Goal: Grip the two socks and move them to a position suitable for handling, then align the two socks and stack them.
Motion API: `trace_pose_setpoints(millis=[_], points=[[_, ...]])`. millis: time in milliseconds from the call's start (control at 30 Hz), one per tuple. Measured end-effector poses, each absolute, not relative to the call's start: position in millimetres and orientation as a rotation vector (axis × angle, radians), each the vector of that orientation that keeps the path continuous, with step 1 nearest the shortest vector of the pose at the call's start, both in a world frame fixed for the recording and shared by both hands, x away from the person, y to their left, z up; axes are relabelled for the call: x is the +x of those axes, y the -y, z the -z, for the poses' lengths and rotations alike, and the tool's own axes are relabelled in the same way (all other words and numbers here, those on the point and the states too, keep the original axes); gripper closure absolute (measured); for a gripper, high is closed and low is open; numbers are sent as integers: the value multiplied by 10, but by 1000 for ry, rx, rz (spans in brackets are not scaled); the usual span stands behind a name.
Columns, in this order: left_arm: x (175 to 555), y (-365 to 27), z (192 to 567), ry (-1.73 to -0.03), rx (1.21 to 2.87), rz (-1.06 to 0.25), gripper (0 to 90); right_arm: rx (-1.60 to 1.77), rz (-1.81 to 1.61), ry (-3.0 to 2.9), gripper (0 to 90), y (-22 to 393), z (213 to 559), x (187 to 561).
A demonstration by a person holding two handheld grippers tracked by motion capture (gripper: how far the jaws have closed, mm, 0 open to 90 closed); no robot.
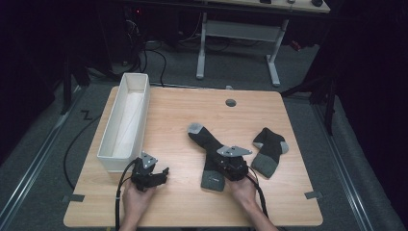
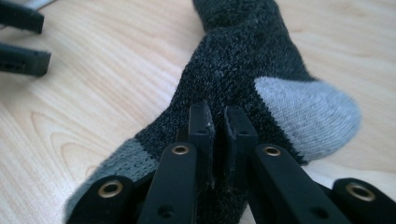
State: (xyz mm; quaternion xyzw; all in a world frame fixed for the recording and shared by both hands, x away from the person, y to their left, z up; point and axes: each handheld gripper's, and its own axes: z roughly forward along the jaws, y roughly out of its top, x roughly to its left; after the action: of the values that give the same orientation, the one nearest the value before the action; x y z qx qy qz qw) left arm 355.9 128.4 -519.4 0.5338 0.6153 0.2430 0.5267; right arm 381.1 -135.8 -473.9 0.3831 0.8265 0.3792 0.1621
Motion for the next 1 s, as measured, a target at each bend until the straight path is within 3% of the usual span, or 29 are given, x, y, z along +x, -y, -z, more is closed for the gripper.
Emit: trace_pose_setpoints(millis=[267,367,467,1000], points=[[3566,-1281,5193,-1468,1280,-577,296,1071,-1102,-2407,763,1308,4863,3791],[3566,-1278,5193,-1466,1283,-571,285,1059,-1107,-2434,618,1305,4945,3794],[3558,-1265,5188,-1466,1300,-561,263,1018,-1132,-2413,578,1306,4938,3729],[3730,-970,5045,-1462,1370,-502,334,1022,-1222,-2336,742,1527,4878,3730]])
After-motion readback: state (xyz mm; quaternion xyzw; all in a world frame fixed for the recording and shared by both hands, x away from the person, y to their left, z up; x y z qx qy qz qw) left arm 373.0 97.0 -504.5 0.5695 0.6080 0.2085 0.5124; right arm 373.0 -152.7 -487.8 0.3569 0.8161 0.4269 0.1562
